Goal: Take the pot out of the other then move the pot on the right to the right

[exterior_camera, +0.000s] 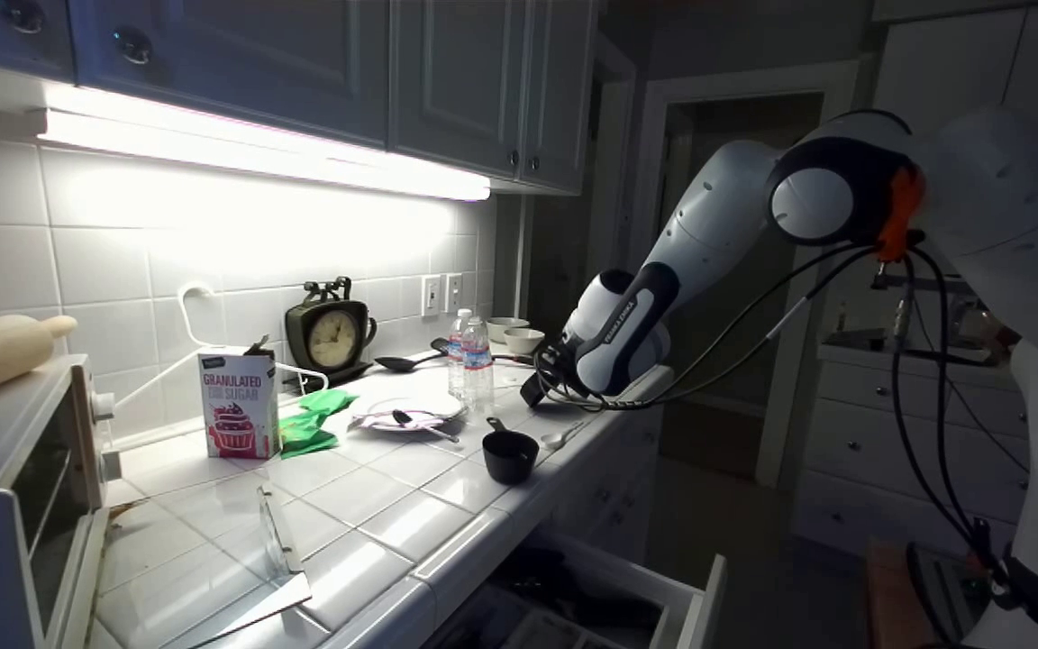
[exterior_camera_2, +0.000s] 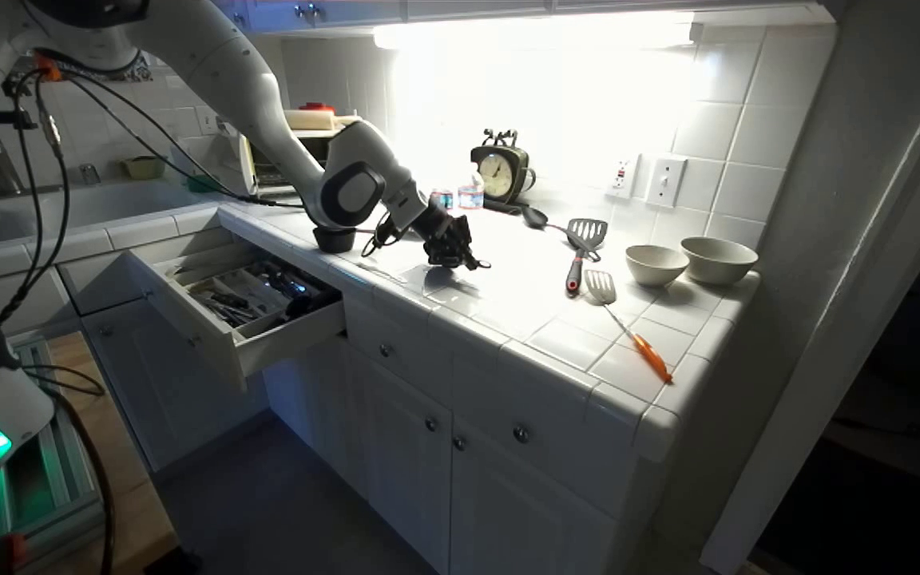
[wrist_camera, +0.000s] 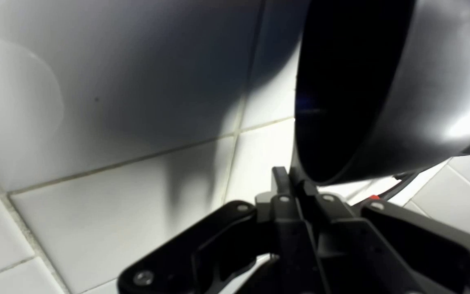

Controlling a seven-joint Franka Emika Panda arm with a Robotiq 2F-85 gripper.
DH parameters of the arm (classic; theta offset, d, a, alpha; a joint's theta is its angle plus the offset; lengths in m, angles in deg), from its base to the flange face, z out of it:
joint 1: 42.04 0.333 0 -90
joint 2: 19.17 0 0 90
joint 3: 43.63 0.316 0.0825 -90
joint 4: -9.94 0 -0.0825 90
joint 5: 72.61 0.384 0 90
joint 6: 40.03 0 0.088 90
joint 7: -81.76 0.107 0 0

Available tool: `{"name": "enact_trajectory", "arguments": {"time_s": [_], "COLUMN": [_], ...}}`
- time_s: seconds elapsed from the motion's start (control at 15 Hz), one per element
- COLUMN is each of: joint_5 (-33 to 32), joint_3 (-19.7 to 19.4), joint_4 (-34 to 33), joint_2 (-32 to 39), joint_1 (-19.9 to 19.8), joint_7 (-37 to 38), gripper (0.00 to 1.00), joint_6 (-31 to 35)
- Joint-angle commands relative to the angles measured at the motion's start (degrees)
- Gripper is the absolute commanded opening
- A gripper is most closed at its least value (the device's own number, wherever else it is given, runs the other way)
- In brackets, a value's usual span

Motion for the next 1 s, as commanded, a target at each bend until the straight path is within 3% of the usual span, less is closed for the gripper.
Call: {"name": "enact_trajectory", "arguments": {"time_s": [0.0,0.2,0.4,0.47,0.53,0.67,0.87,0.93], "joint_5": [0.32,0.33,0.33,0.34,4.33,5.55,7.49,7.89], "joint_3": [-1.58,-2.16,-2.43,-2.52,-2.26,-2.28,-2.38,-2.29], "joint_4": [1.1,1.45,1.96,2.23,2.27,2.56,2.57,2.66], "joint_2": [0.62,0.8,0.98,1.05,1.34,1.46,1.27,0.89], "joint_1": [1.79,2.36,2.73,2.88,3.16,3.4,3.89,3.91], "joint_7": [0.59,0.6,0.58,0.58,-3.09,-4.11,-5.75,-6.26], "gripper": [0.01,0.08,0.22,0.33,0.42,0.51,0.52,0.58], "joint_6": [0.34,0.67,0.67,0.7,0.63,0.62,0.55,0.23]}}
